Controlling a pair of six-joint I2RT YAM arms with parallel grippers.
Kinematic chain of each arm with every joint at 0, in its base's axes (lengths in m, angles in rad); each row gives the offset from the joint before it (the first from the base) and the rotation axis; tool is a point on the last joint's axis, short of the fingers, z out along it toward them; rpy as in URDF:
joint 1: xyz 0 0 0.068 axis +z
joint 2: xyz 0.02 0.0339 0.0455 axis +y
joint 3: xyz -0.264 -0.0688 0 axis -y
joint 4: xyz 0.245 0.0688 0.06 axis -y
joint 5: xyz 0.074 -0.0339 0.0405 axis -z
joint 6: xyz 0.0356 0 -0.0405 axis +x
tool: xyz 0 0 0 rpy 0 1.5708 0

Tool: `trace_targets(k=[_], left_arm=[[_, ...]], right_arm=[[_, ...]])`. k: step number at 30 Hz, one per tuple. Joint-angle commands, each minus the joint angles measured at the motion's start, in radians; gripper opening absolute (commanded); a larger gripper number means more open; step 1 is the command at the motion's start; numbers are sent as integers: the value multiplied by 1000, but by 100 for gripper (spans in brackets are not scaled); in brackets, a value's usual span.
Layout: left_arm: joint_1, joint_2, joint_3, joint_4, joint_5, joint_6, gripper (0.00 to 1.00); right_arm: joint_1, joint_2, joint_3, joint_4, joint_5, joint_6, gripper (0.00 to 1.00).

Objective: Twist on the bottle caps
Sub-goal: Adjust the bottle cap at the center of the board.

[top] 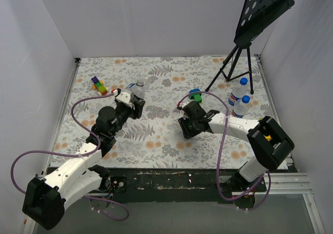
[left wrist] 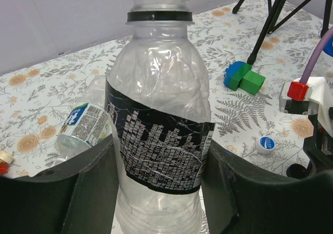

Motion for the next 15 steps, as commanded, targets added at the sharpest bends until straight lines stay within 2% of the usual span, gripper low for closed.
trace_targets(k=[1,5,15], left_arm=[[4,-3,29,-2,42,-2,0],[5,-3,31,-5,41,-2,0],[4,-3,31,-5,42,1,0]], right_arm=[[6,-32,57,-29,6,-5,48],[-14,-44,79,-31,25,-5,49],[-33,17,111,-18,11,-17,43]])
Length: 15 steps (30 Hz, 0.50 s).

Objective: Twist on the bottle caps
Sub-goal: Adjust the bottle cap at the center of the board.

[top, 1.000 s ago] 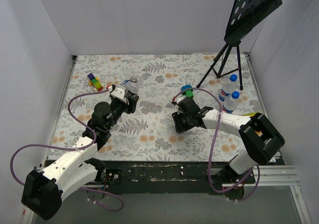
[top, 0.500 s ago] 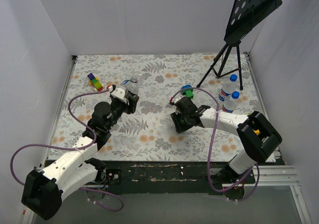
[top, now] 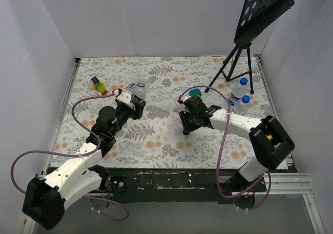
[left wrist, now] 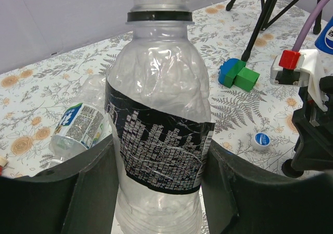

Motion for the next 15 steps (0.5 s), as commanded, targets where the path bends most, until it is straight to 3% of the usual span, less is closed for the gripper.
trace_targets(k=[1,7,15], left_arm=[[6,-4,32,2,14,1,0],[4,-2,32,2,15,-1,0],[4,1,34,2,20,1,0]], right_arm=[[0,22,42,4,-7,-10,43],[9,42,22,7,-52,-16,42],[62,79,22,-22,29,-16,44]])
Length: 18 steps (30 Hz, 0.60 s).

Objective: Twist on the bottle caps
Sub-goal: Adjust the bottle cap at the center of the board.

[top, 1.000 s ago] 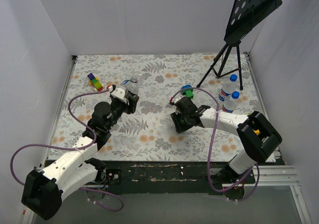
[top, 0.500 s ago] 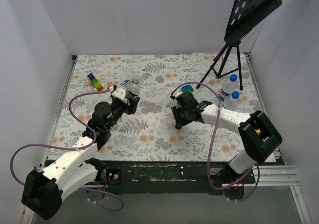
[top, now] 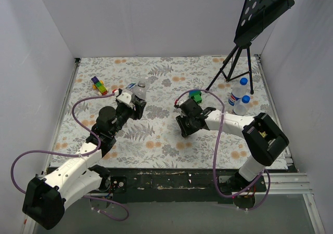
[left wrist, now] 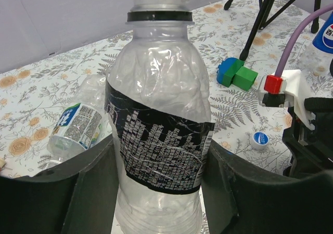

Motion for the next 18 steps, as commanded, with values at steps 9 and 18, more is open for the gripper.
trace_targets(k=[9,18], left_arm=[[4,1,34,5,19,1,0],[4,-21,34,4,-47,13,0]], right_arm=[[77,33,34,-49,134,-29,15],[91,40,170,-226,550,-119,1]])
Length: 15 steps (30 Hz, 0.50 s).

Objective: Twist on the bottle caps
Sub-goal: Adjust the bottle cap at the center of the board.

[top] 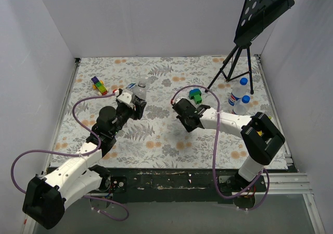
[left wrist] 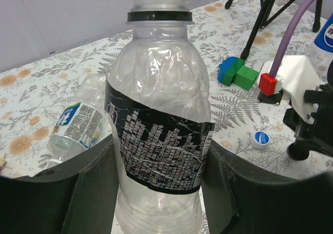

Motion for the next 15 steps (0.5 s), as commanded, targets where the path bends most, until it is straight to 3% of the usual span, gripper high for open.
trace_targets(k=[1,9,15], left_arm=[[4,-35,33,5,-78,14,0],[4,-100,15,21,-277,49,0],[8,-131,4,36,-302,56,0]], right_arm=[[23,19,78,-106,339,-56,1],[126,217,149,-182,777,-79,1],[204,369,224,-283,884,6,1]])
